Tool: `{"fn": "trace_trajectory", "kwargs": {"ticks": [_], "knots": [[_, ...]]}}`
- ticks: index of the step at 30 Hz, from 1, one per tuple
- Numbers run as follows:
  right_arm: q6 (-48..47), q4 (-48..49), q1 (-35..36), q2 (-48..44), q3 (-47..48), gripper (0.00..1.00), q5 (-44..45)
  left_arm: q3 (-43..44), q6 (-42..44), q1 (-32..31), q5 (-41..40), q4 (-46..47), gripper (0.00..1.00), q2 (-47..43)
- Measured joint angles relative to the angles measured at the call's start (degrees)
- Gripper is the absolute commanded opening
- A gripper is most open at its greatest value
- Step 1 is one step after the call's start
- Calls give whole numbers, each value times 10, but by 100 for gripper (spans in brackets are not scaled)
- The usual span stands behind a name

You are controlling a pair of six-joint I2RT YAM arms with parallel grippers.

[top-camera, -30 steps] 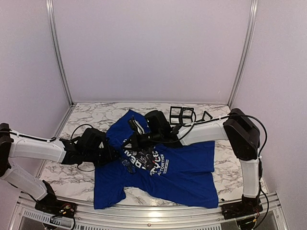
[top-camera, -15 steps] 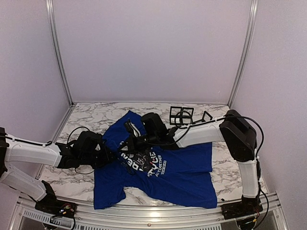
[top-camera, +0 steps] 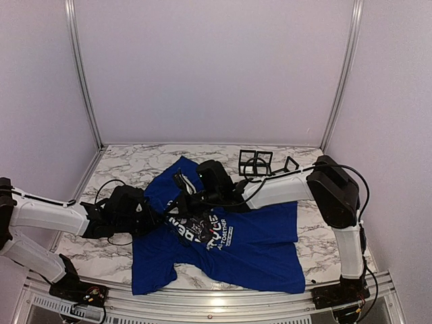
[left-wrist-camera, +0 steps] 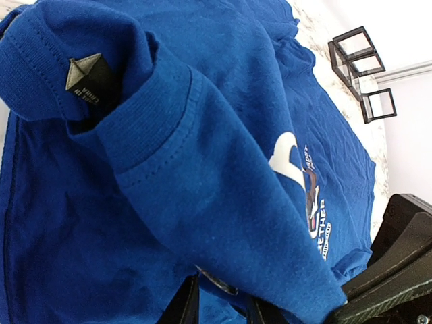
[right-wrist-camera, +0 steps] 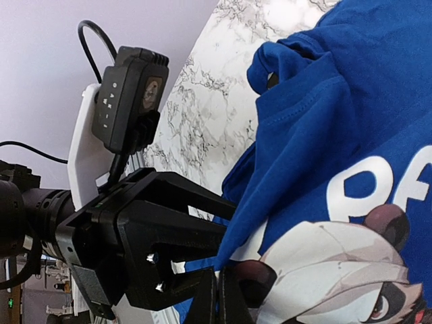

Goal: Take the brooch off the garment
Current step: Pick up the brooch from the flattened clothing.

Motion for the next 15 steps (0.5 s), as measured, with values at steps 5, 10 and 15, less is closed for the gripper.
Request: {"fn": "trace_trajectory", "kwargs": {"ticks": [5,10,15], "knots": [[0,0,0,0,0,0,0,-9,-10,0,-2,12,18,12],[-1,-3,0,0,0,0,0,-10,-16,0,-2,18,12,16],[-5,-10,2,0,0,0,5,-10,-13,0,-2,26,1,23]]}}
